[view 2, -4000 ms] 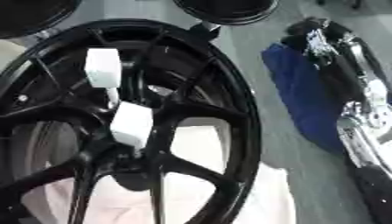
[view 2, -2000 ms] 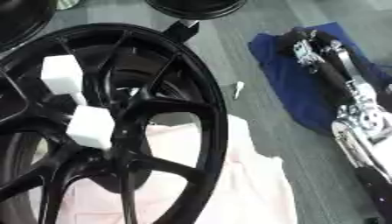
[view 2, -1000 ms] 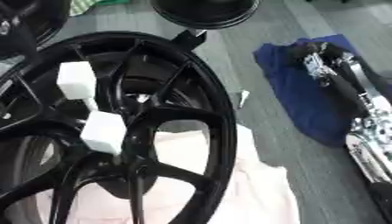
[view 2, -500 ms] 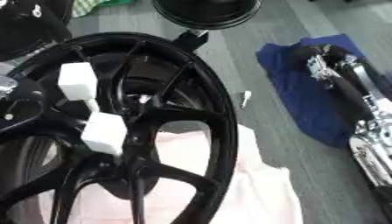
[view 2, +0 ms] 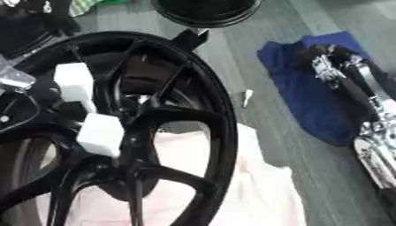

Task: Pull the pin out of the wheel hub.

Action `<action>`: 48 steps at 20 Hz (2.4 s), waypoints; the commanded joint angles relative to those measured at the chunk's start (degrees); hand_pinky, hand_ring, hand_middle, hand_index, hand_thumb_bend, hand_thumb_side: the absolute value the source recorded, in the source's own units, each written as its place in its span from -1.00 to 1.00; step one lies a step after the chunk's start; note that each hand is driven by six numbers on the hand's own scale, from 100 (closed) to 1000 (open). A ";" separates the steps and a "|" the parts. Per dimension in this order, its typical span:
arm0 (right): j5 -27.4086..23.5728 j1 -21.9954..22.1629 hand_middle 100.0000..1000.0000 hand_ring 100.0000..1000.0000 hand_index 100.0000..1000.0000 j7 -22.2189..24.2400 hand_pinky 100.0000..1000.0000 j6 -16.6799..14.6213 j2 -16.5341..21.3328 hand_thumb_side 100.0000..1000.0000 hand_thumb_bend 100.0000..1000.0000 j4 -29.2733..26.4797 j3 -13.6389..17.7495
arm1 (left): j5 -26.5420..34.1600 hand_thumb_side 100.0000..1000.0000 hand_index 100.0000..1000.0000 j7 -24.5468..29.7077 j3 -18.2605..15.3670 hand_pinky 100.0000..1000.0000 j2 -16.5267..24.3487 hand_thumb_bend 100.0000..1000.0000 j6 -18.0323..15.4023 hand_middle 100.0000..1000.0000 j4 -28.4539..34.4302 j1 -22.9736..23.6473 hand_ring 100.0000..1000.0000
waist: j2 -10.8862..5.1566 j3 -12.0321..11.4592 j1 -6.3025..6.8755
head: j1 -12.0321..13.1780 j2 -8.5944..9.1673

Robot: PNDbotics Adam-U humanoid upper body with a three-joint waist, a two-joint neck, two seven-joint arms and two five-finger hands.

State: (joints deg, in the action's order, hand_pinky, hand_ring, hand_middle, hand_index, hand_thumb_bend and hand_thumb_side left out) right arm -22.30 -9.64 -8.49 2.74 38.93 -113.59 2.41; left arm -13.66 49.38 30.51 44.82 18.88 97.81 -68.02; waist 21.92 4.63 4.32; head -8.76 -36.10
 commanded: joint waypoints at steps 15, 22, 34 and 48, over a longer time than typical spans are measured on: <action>-0.10 -1.21 0.20 0.31 0.17 -0.52 0.65 0.92 -0.03 0.05 -1.00 -1.00 0.03 | -4.33 -0.08 0.73 2.57 0.52 0.84 -0.41 0.19 2.77 0.51 -3.31 0.90 0.62 | 0.33 0.66 -0.09 | 1.21 0.46; -0.07 -1.32 0.20 0.31 0.17 -0.92 0.64 1.16 -0.30 0.05 -1.00 -1.00 0.01 | -4.24 -0.17 0.66 2.59 1.15 0.79 -0.63 0.11 2.33 0.38 -4.09 1.47 0.51 | 0.65 0.71 -0.22 | 1.52 0.42; -0.13 -1.14 0.20 0.31 0.17 -1.74 0.64 1.84 -0.62 0.06 -1.00 -1.00 0.12 | -1.27 -0.24 0.46 2.59 1.33 0.74 -1.17 -0.19 2.64 0.11 -3.22 0.99 0.28 | 0.48 0.76 -0.24 | 1.73 0.52; -0.71 -1.24 0.19 0.31 0.17 -2.51 0.64 2.01 -0.79 0.06 -1.00 -1.00 0.41 | -3.32 -0.98 0.29 2.59 2.09 0.64 -1.47 -0.78 0.97 -0.08 -4.31 1.13 0.11 | 0.08 0.78 -0.35 | 1.81 0.67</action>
State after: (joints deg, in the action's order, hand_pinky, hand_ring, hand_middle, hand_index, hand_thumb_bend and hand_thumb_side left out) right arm -22.41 -10.55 -10.70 4.76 37.35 -113.59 2.13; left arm -16.32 50.72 32.26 42.36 18.79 93.81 -66.03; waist 23.51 5.32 4.42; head -7.14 -36.10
